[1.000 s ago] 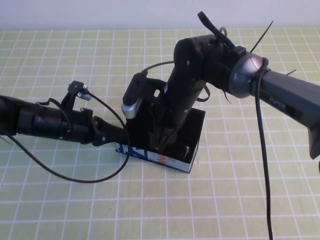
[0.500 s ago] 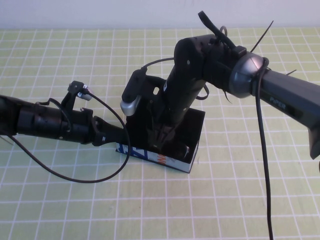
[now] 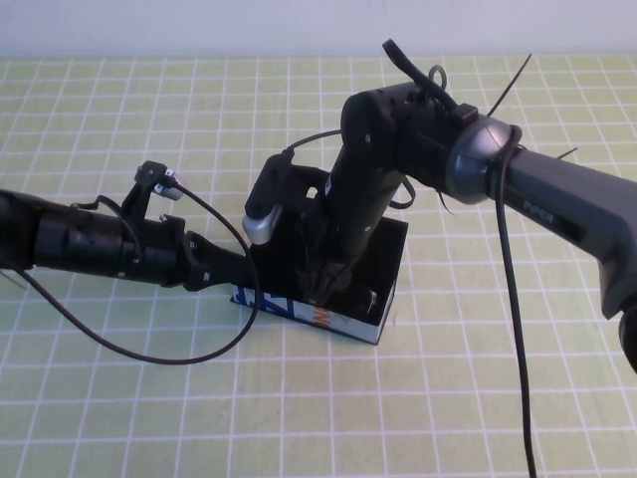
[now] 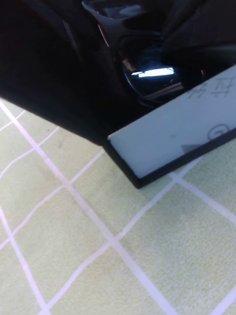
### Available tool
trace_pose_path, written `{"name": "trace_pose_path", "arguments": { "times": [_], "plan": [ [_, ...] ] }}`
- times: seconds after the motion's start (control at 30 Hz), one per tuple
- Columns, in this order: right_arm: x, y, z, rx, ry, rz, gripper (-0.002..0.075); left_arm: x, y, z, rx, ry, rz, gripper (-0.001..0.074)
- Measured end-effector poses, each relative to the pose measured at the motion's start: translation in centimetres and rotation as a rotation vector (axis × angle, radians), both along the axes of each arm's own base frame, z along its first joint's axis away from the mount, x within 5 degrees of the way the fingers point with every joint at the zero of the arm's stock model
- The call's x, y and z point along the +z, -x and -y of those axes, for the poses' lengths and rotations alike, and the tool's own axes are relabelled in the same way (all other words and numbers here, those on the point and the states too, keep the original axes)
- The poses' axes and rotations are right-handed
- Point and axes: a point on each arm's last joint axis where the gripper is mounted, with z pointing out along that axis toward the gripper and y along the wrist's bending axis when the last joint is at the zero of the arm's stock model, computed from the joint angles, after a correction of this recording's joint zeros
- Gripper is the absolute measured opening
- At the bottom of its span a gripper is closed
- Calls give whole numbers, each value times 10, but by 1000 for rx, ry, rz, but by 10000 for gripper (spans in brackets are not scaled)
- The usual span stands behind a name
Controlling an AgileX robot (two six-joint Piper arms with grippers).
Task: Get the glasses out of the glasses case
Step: Pick up the glasses from the glasses case
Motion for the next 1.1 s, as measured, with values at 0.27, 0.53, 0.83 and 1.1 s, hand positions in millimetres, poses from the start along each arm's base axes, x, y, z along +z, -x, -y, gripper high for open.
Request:
{"name": "trace_pose_path", "arguments": {
  "times": [0.27,0.53,0.83,1.1],
  "plan": [
    [-1,-2,-1,-6,-9,17,300,0,0,0,0,0,0,-4],
    [-10,-4,-2,-6,4,10,300,0,0,0,0,0,0,-4],
    [-11,-4,-1,-4,11,4,129,0,0,0,0,0,0,-4],
    [-2,0,-2,-9,15,-37,13,5,2,-1,-19,-28,22,-4]
  ]
}}
